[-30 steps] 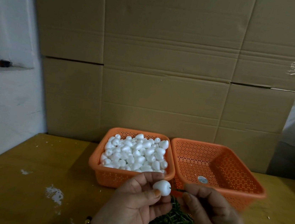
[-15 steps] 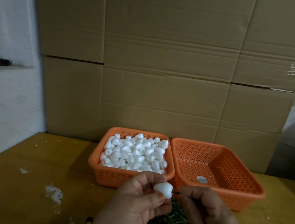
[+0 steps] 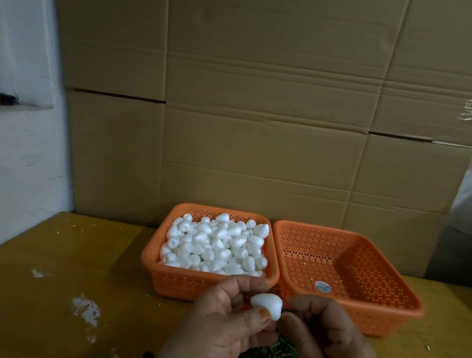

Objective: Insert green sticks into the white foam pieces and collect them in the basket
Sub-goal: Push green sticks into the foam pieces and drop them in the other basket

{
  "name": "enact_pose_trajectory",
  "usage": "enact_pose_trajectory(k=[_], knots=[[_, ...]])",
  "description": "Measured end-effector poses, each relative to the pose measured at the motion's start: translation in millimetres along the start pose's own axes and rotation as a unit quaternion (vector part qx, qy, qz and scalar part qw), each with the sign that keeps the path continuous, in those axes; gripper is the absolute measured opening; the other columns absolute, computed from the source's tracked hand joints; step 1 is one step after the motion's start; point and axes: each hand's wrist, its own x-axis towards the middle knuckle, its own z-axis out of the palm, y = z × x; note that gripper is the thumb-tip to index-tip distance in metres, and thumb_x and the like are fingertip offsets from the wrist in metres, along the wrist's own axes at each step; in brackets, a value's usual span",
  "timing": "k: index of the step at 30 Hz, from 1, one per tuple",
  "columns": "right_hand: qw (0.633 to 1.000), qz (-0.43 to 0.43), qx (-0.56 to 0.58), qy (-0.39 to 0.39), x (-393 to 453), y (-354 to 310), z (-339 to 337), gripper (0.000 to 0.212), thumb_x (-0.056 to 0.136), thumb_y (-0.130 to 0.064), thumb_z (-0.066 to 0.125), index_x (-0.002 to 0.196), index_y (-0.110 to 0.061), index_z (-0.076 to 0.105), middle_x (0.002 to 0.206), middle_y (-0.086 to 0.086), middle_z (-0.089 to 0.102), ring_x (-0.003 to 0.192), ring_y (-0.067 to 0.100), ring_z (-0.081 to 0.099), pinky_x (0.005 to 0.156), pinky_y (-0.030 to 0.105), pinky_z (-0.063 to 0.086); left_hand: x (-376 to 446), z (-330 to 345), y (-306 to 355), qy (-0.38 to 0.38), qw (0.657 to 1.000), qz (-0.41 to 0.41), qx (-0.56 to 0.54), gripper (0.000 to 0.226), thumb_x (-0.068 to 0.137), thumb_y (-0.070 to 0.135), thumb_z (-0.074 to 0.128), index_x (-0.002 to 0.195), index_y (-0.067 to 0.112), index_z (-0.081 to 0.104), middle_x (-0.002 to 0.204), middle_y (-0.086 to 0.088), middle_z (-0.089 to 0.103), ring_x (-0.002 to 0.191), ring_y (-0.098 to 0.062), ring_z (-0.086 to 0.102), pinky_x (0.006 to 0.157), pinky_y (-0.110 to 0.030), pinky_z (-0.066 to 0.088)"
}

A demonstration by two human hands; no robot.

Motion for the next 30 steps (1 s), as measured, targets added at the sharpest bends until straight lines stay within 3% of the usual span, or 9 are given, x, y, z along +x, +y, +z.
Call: enact_pose_trajectory(k=[2,4,11,17,21,28,30], knots=[[0.997,0.043,0.056,-0.012,-0.9,0.5,0.4,0.025,0.069,-0.007,0.079,0.080,-0.027,0.070,0.072,-0.003,0.072,0.064,0.010,0.069,0.062,0.032,0.056,-0.2,0.2,0.4,0.005,1.000,-0.001,0.002,0.040,0.062,0.001,0.071,0.101,0.001,0.063,0.086,-0.015,0.070,0.070,-0.022,0.067,0.063,-0.033,0.056],[0.990,0.076,0.118,-0.017,-0.4,-1.5,0.4,0.018,0.067,-0.012,0.076,0.080,-0.023,0.070,0.073,0.005,0.072,0.065,0.016,0.070,0.064,0.036,0.057,-0.7,0.0,1.6,0.004,1.000,-0.003,0.004,0.038,0.063,0.002,0.071,0.099,0.001,0.062,0.084,-0.015,0.070,0.068,-0.020,0.066,0.064,-0.033,0.057],[0.970,0.128,0.206,-0.024,2.7,-1.7,1.9,0.020,0.061,-0.017,0.070,0.080,-0.014,0.071,0.072,0.012,0.072,0.068,0.024,0.072,0.062,0.026,0.058,-0.3,-2.0,2.2,0.012,1.000,0.006,0.009,0.037,0.065,0.009,0.073,0.101,0.001,0.063,0.085,-0.015,0.070,0.068,-0.018,0.066,0.063,-0.031,0.056],[0.979,0.104,0.170,-0.044,2.1,-4.9,0.6,0.020,0.064,-0.024,0.071,0.084,-0.027,0.072,0.074,0.010,0.072,0.069,0.020,0.071,0.065,0.033,0.059,-0.2,0.2,2.2,0.027,1.000,0.005,0.008,0.030,0.069,0.014,0.083,0.093,0.003,0.069,0.081,-0.015,0.069,0.062,-0.017,0.063,0.057,-0.031,0.055],[0.984,0.100,0.143,-0.043,2.8,-6.5,-0.3,0.016,0.065,-0.027,0.070,0.080,-0.030,0.072,0.072,0.006,0.071,0.065,0.016,0.068,0.061,0.027,0.057,0.2,0.4,1.7,0.039,0.999,0.018,0.018,0.016,0.066,0.016,0.078,0.080,0.010,0.075,0.079,-0.013,0.069,0.060,-0.015,0.062,0.057,-0.031,0.055],[0.960,0.156,0.224,-0.064,5.0,-8.2,1.9,0.015,0.064,-0.025,0.070,0.078,-0.019,0.072,0.061,0.018,0.065,0.056,0.021,0.062,0.056,0.026,0.051,-0.7,3.7,0.9,0.049,0.993,0.071,0.082,0.043,0.060,0.049,0.083,0.085,0.015,0.075,0.074,-0.007,0.068,0.062,-0.014,0.060,0.061,-0.033,0.055],[0.937,0.192,0.283,-0.068,6.4,-9.4,2.7,0.014,0.065,-0.019,0.069,0.075,-0.011,0.071,0.057,0.021,0.062,0.053,0.025,0.058,0.052,0.027,0.049,-1.2,2.1,1.0,0.026,0.993,0.076,0.087,0.045,0.057,0.048,0.079,0.094,0.021,0.075,0.081,-0.007,0.070,0.068,-0.016,0.063,0.066,-0.035,0.055]])
